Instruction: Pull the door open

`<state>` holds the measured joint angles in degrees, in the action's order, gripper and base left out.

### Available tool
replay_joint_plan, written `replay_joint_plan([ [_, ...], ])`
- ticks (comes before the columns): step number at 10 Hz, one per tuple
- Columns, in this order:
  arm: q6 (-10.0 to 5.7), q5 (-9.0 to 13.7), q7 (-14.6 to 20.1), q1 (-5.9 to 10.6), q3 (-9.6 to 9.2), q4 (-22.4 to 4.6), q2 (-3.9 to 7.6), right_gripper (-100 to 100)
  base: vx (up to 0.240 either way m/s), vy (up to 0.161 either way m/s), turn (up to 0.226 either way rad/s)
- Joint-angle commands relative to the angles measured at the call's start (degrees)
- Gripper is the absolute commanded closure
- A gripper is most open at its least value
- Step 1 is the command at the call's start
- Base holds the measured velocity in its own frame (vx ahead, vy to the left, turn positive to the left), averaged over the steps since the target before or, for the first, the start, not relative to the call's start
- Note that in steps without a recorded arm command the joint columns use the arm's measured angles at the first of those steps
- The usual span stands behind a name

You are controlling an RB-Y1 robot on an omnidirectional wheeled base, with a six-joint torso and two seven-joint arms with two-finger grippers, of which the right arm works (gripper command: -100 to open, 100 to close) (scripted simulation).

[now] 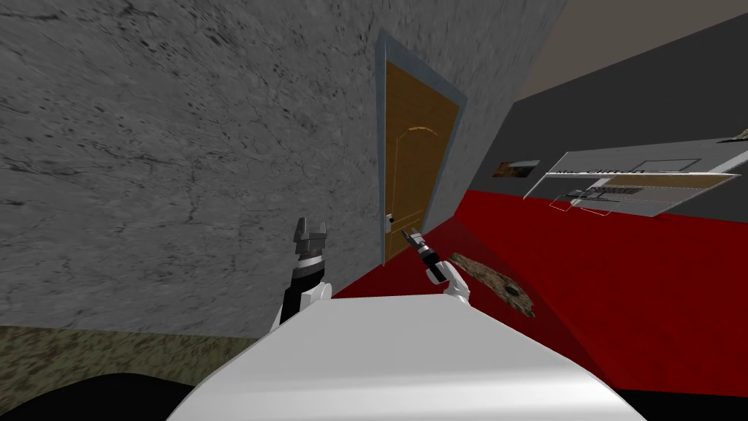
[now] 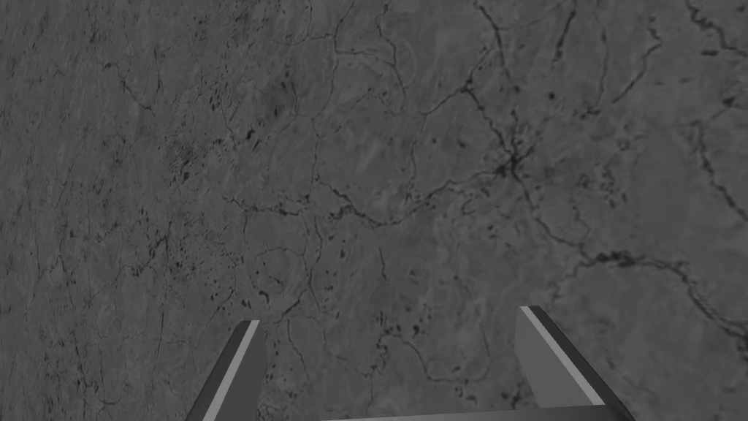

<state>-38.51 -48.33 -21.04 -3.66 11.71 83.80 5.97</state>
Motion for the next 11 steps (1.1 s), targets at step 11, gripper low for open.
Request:
replay_joint_plan([
  [11, -1.76, -13.07, -4.93, 5.69, 2.43, -12.98, 0.09, -100, 0.069, -0.062, 0.073],
])
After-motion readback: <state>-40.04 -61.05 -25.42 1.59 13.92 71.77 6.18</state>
